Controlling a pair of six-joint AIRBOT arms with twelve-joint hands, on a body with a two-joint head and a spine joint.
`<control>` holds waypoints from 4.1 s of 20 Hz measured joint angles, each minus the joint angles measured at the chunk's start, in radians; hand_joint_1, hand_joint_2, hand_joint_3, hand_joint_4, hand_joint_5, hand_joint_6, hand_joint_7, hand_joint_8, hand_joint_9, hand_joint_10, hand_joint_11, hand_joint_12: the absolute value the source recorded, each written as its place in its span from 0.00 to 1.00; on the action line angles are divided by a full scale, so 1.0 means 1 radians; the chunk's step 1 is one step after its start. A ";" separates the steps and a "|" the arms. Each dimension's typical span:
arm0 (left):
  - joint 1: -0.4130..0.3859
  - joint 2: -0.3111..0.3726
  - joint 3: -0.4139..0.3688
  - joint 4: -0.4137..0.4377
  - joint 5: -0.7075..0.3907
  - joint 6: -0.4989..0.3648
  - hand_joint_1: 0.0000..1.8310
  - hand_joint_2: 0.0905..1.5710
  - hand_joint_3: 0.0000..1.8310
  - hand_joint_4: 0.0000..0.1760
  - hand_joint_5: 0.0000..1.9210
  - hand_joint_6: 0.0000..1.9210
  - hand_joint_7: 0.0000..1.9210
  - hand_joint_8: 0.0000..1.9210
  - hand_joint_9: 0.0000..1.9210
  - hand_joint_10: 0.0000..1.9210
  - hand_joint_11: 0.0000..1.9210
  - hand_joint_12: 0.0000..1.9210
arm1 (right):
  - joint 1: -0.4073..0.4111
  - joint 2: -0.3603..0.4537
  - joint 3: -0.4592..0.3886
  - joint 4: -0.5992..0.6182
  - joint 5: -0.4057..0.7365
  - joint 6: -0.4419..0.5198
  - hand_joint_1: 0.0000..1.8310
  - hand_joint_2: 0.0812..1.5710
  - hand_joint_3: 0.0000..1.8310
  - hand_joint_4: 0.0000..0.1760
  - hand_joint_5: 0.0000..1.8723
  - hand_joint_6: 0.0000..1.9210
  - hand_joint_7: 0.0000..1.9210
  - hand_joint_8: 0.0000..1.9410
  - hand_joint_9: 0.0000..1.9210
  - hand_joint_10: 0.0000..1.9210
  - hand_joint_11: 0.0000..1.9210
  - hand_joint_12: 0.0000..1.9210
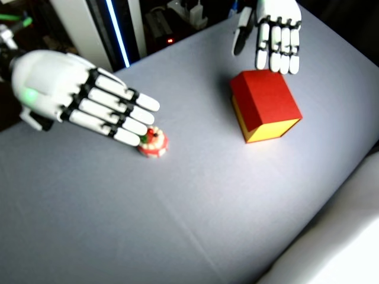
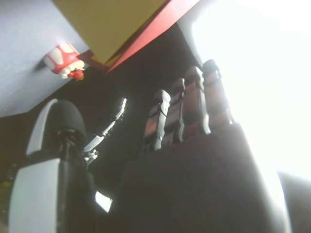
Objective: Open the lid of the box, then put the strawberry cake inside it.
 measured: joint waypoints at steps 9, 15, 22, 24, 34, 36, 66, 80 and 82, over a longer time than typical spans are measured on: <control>-0.049 -0.079 0.054 -0.042 0.068 0.000 0.45 0.73 0.00 0.97 0.00 0.00 0.00 0.00 0.00 0.00 0.00 0.00 | -0.007 0.000 0.001 0.006 0.000 0.012 0.29 0.81 0.00 0.00 0.00 0.00 0.00 0.00 0.00 0.00 0.00 0.00; -0.072 -0.111 0.083 -0.074 0.097 0.002 0.53 0.72 0.00 0.99 0.00 0.00 0.00 0.00 0.00 0.00 0.00 0.00 | -0.014 -0.001 0.002 0.007 -0.001 0.022 0.28 0.82 0.00 0.00 0.00 0.00 0.00 0.00 0.00 0.00 0.00 0.00; -0.078 -0.123 0.087 -0.091 0.084 0.004 0.48 0.74 0.01 0.95 0.00 0.00 0.00 0.00 0.00 0.00 0.00 0.00 | -0.014 -0.005 0.002 0.011 0.001 0.023 0.28 0.82 0.00 0.00 0.00 0.00 0.00 0.00 0.00 0.00 0.00 0.00; -0.085 -0.127 0.087 -0.105 0.069 0.004 0.45 0.75 0.01 0.92 0.00 0.00 0.00 0.00 0.00 0.00 0.00 0.00 | -0.014 -0.005 0.002 0.012 0.002 0.024 0.28 0.83 0.00 0.00 0.00 0.00 0.00 0.00 0.00 0.00 0.00 0.00; -0.066 -0.124 0.086 -0.152 -0.063 -0.023 0.34 0.83 0.02 0.79 0.00 0.00 0.00 0.00 0.00 0.00 0.00 0.00 | -0.022 -0.011 0.002 0.015 0.001 0.025 0.29 0.83 0.00 0.00 0.00 0.00 0.00 0.00 0.00 0.00 0.00 0.00; -0.060 -0.118 0.085 -0.160 -0.084 -0.027 0.25 0.86 0.02 0.86 0.00 0.00 0.00 0.00 0.00 0.00 0.00 0.00 | -0.022 -0.011 0.002 0.015 0.001 0.026 0.30 0.83 0.00 0.00 0.00 0.00 0.00 0.00 0.00 0.00 0.00 0.00; 0.077 -0.031 0.138 -0.613 -0.281 -0.064 0.35 0.88 0.00 1.00 0.00 0.00 0.00 0.00 0.00 0.00 0.00 0.00 | -0.032 -0.015 0.002 0.038 0.009 0.034 0.32 0.83 0.00 0.00 0.00 0.00 0.00 0.00 0.00 0.00 0.00 0.00; 0.151 0.132 -0.037 -0.116 -0.200 -0.048 0.43 0.87 0.00 0.20 0.05 0.01 0.00 0.00 0.00 0.00 0.00 0.16 | 0.082 -0.076 0.105 -0.014 -0.185 0.087 0.42 0.73 0.00 0.00 0.00 0.00 0.00 0.00 0.01 0.01 0.00 0.00; 0.151 0.165 -0.054 -0.050 -0.161 -0.049 0.34 0.85 0.00 0.16 0.08 0.01 0.00 0.00 0.00 0.00 0.00 0.26 | 0.109 -0.104 0.129 -0.038 -0.247 0.089 0.45 0.72 0.00 0.00 0.01 0.00 0.00 0.00 0.02 0.01 0.01 0.01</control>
